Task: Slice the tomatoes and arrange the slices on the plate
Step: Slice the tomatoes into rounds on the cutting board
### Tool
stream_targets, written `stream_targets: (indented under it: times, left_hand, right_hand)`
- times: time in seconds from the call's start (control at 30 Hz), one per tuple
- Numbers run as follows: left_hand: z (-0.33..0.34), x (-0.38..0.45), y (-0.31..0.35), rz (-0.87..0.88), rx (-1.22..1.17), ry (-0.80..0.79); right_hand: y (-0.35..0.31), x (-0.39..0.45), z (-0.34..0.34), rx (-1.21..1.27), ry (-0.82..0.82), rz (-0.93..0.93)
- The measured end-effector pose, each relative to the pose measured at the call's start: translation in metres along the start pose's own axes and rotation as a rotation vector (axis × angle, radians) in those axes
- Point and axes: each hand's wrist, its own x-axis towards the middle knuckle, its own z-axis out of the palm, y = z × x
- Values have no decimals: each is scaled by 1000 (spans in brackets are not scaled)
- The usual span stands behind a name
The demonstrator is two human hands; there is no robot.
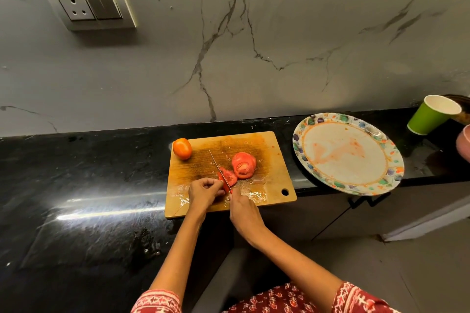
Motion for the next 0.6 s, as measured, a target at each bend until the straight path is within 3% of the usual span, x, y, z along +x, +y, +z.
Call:
stream_targets:
  times: [0.13, 0.27, 0.37, 0.6]
  left_hand:
    - [5, -5, 0, 41, 36, 81]
    - [11, -8, 2, 62, 52, 133]
    - [10, -9, 4, 59, 34, 150]
    - [5, -8, 7, 76, 65, 123]
  right_hand:
    - [-6, -5, 0, -59, -15, 5]
    - [-4, -8, -1, -158, 108, -14]
    - [0, -21, 2, -139, 21, -10]
    - [0, -15, 1, -106, -1, -21]
